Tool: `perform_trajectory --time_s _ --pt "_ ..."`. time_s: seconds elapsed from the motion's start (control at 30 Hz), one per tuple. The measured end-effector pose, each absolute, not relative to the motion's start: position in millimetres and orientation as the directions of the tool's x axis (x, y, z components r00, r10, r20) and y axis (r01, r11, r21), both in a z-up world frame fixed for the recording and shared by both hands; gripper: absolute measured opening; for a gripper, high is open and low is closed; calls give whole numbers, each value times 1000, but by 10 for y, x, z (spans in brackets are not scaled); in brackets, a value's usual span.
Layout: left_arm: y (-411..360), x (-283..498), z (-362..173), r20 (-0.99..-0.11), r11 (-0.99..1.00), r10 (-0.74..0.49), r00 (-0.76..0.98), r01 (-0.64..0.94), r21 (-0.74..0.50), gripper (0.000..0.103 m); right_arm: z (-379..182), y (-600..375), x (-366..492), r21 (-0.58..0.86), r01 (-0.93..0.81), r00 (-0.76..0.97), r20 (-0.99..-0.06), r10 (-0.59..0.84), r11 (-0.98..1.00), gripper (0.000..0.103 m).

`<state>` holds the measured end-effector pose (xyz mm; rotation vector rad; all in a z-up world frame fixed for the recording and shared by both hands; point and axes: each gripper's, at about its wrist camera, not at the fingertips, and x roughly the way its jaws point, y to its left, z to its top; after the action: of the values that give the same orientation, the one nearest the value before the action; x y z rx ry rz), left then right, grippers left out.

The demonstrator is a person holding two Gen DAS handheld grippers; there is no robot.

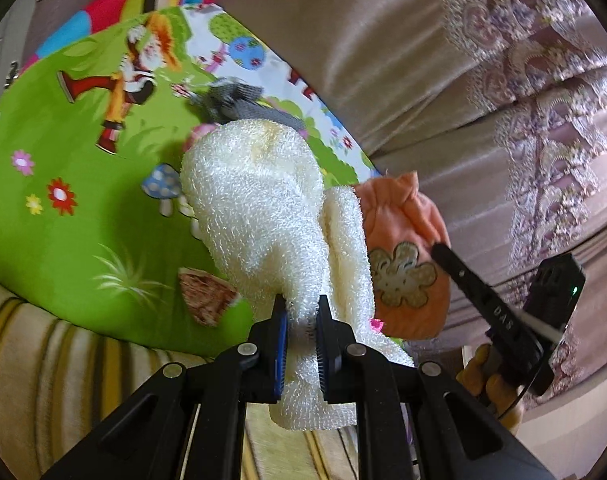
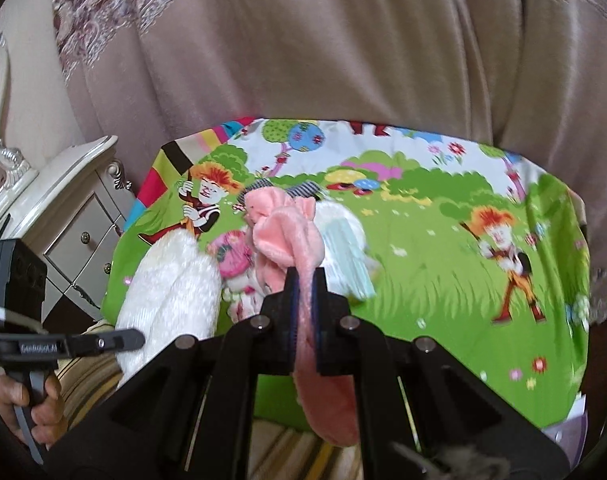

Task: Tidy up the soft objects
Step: 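Carry the slipper and pink mitten over the box and release both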

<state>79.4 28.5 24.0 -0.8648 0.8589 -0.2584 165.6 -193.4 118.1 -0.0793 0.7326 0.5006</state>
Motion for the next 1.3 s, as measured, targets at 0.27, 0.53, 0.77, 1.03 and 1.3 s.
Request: perform_trajectory --time_s 0.27,0.53,0.77,1.03,1.3 --pt "-272 858 327 -552 660 -603 576 -27 -750 13 1137 -2646 1316 124 -352 664 -666 341 928 8" --pt "-830 932 363 -569 680 -658 493 64 -730 13 1141 -3220 1057 118 -236 701 -666 253 964 8" --pt "-1298 1023 436 -601 714 -670 437 155 -683 13 1066 -3664 819 93 -112 713 -686 145 989 8" --pt "-1894 1033 487 -642 731 -681 353 276 -624 13 891 -4048 542 45 3 697 -716 30 999 8" --pt "-2377 1029 509 -683 744 -663 305 366 -559 13 743 -4398 343 29 96 673 -739 -44 995 8"
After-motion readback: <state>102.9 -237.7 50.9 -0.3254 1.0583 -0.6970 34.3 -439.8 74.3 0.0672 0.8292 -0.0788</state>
